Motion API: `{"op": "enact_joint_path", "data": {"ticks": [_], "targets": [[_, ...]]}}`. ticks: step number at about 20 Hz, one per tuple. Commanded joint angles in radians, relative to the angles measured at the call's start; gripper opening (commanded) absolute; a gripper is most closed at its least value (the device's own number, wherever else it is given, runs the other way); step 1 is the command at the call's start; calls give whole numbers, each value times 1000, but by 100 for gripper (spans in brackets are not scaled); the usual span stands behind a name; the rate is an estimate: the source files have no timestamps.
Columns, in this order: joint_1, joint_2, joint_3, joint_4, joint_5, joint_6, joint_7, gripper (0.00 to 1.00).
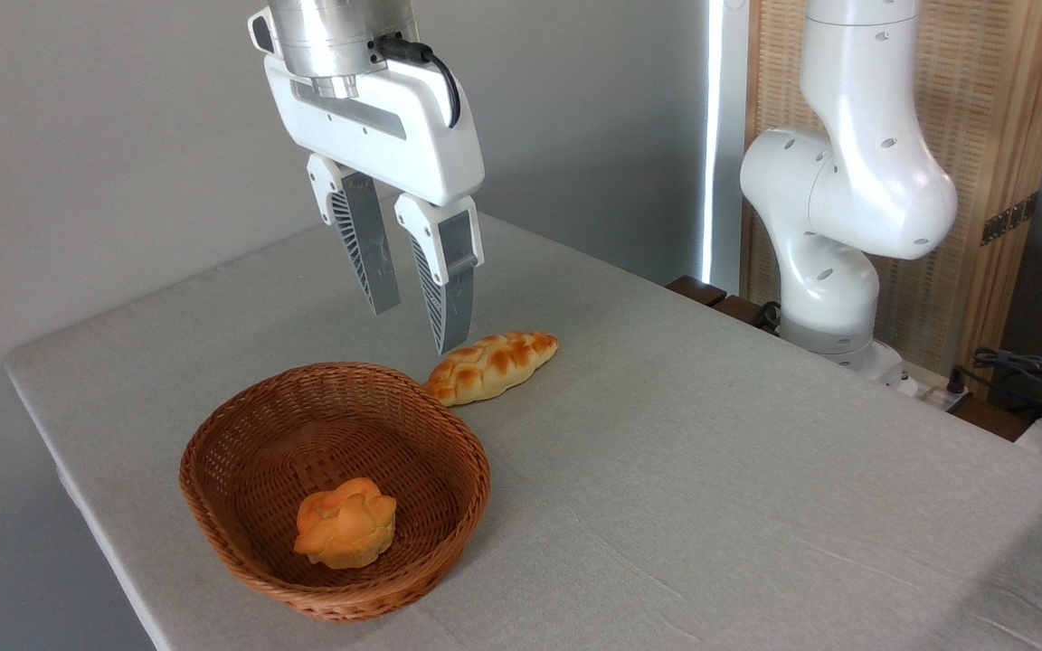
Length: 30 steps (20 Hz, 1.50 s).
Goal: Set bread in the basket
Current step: 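Lower the open gripper onto the braided bread roll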
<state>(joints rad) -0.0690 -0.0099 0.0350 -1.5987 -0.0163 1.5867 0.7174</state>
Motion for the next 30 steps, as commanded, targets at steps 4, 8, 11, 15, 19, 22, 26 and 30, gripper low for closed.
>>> {"op": "enact_joint_path", "data": {"ticks": [4,8,11,15,19,22,26,30], "targets": [[-5,-1,-29,-3,-19,-19,-4,100],[-5,-13,-33,-12,-19,-22,-6,100],[-9,-50,-89,-93,-19,4,-7,100],[-115,-128,-107,-312,-19,142,-56,100],[-158,-165,-139,-460,-19,190,-168,100],[-178,-171,-184,-543,-19,205,-255,100],[-181,-165,-227,-630,-8,317,-293,100],[-183,-160,-244,-675,-2,341,-291,100]]}}
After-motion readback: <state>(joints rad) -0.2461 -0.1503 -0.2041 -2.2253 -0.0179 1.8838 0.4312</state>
